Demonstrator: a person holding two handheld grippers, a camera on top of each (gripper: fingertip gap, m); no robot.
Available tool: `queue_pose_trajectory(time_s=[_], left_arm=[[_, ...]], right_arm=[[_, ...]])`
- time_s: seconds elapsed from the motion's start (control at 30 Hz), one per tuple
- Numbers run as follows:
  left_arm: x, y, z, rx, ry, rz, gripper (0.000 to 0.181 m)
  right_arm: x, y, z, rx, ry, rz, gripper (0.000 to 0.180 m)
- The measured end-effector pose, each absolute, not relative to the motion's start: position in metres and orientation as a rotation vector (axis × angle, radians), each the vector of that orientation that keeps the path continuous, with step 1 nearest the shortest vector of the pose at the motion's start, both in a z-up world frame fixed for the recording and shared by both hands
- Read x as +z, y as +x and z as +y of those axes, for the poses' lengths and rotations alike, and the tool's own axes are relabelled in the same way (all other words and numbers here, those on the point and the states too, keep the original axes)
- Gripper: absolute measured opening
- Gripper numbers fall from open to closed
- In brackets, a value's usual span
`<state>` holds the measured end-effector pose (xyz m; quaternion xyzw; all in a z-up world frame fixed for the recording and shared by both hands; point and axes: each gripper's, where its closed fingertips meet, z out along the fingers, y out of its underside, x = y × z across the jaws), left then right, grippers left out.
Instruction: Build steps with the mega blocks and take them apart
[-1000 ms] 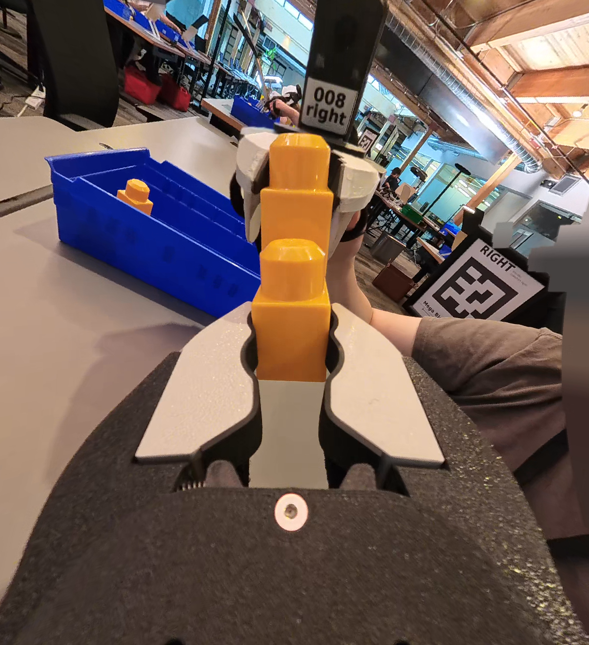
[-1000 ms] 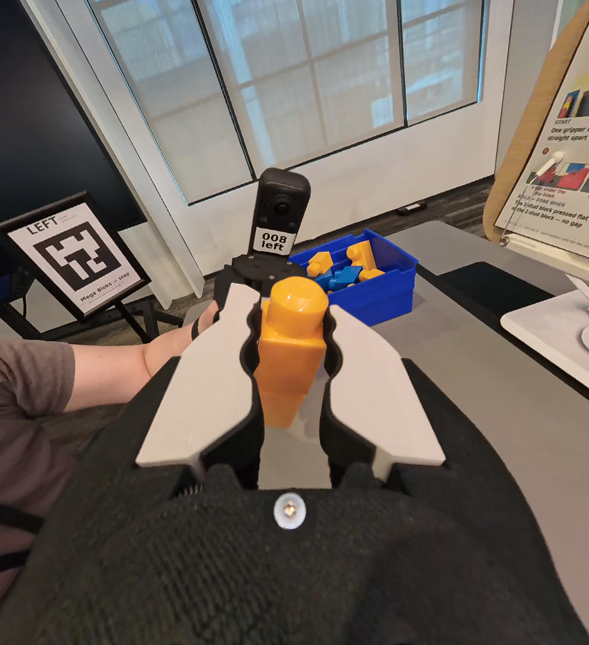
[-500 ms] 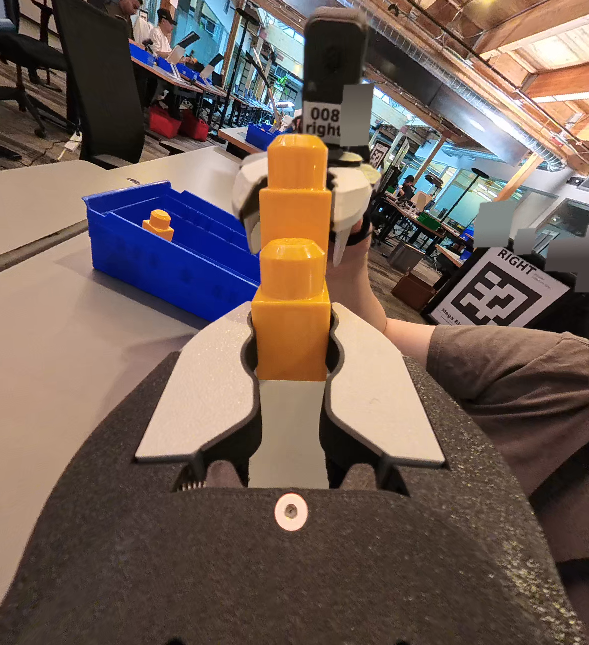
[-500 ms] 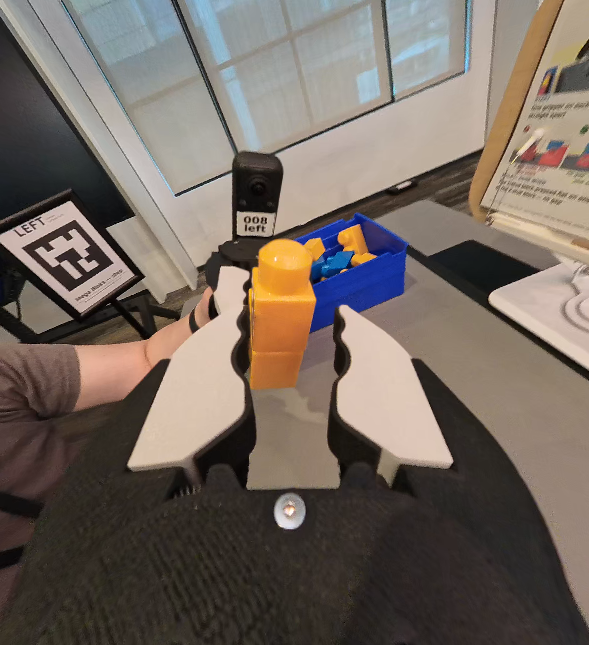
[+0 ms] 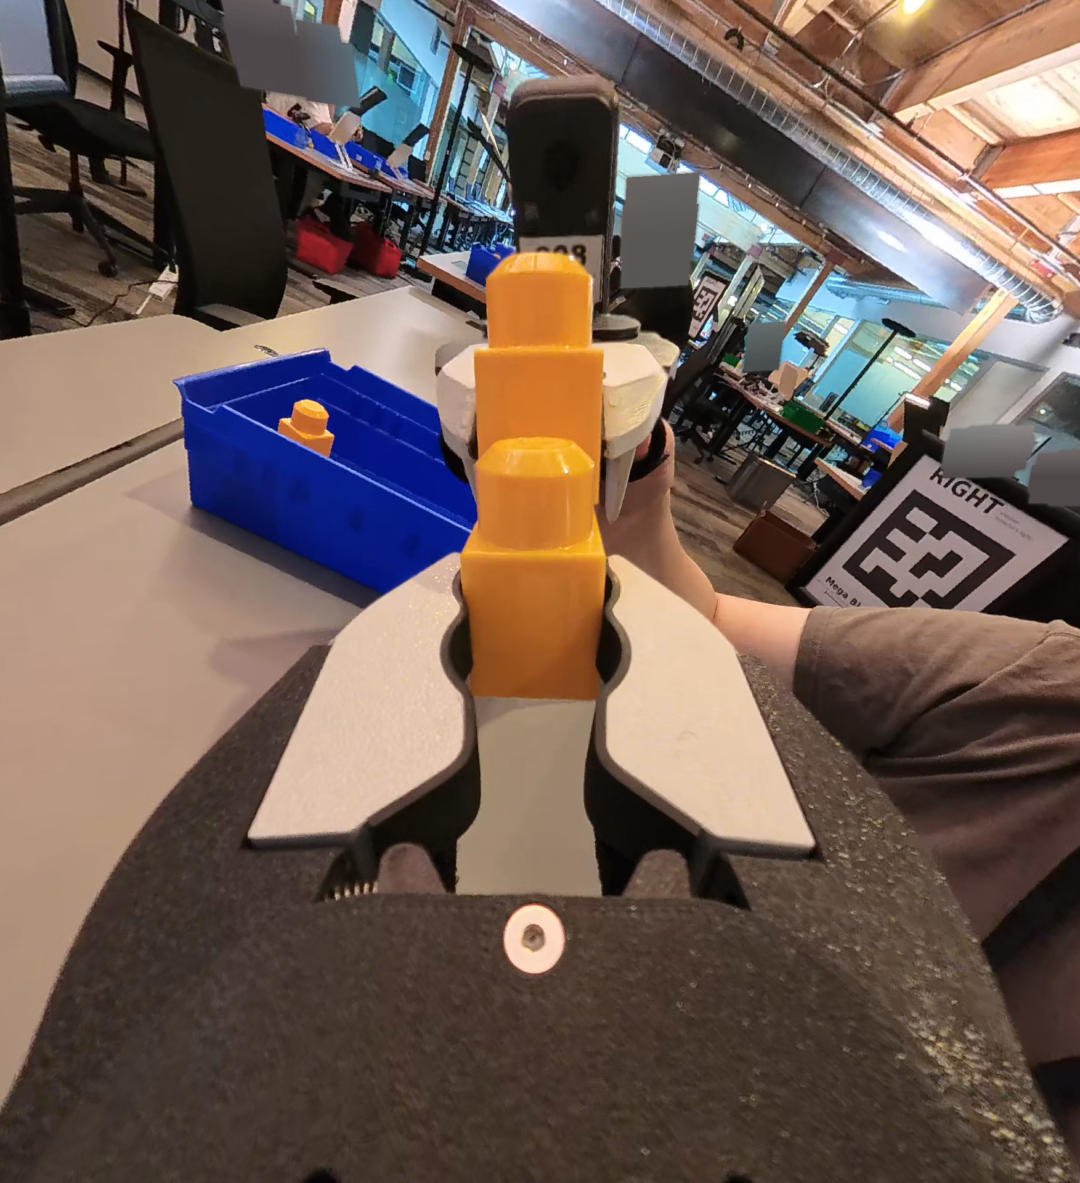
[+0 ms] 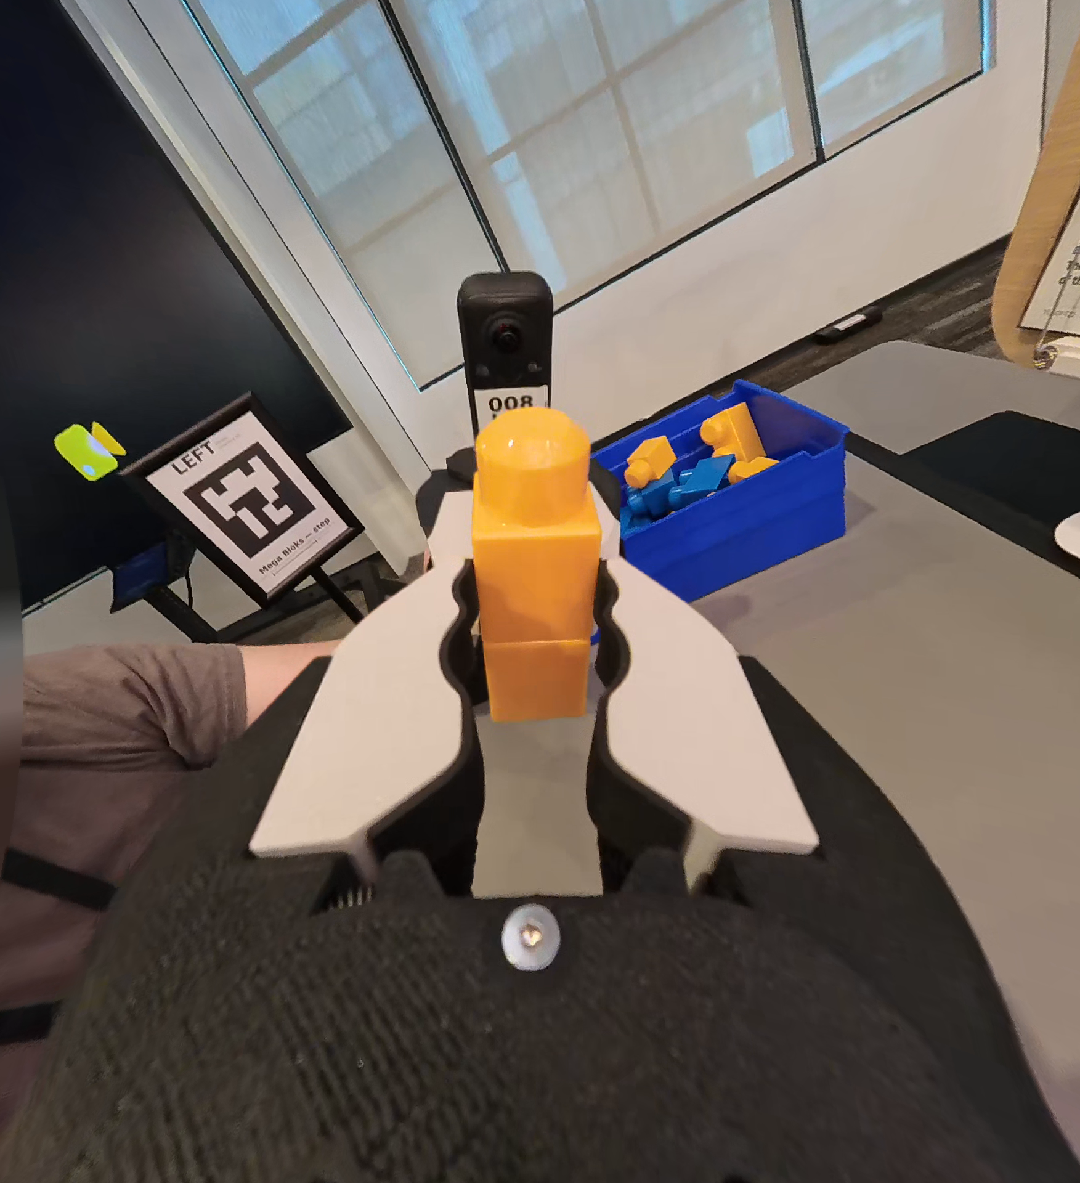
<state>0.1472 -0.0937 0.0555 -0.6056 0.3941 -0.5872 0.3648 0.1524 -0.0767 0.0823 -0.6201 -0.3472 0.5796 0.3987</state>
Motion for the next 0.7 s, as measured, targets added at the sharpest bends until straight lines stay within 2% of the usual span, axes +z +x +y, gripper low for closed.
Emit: queue_pose_trajectory(time_s=[0.3,0.7], left_arm=[[0.057,0.149,-0.102,-1.419,-1.544,1.091,0.036],[0.058,0.149,-0.108,-1.408,-1.534,1.131,0.036]], right_arm=[[0.08,0.155,-0.088,1.314,-1.594,-1.021,0.036],[0.081,0.155,-0.097,1.318,-1.573,-1.097,0.036]])
